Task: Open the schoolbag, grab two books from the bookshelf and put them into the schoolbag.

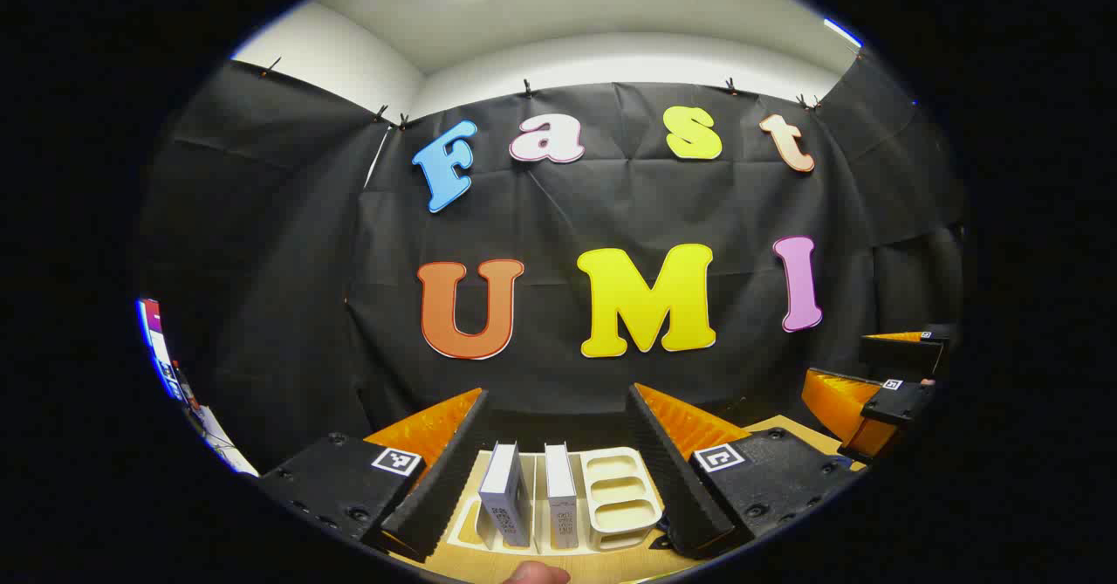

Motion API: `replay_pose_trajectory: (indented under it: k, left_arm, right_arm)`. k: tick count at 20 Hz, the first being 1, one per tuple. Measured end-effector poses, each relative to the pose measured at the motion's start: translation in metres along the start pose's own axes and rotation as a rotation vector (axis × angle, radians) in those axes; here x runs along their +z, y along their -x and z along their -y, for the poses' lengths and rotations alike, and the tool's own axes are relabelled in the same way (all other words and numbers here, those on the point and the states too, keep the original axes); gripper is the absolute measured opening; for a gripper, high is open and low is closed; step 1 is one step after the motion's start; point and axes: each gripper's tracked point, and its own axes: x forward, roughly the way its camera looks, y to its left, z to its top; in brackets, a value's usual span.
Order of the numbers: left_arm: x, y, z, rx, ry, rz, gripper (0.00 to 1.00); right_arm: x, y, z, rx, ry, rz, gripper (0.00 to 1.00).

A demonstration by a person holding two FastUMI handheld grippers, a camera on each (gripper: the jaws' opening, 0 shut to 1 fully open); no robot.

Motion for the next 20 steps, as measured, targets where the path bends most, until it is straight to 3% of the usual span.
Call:
replay_pose_trajectory:
  k: [20]
  left_arm:
    - [-0.0055, -0.0009, 0.0004, -0.001, 0.015, -0.018, 0.97]
  right_arm:
    - [0.0004, -0.0012, -0.004, -0.027, 0.001, -0.006, 0.95]
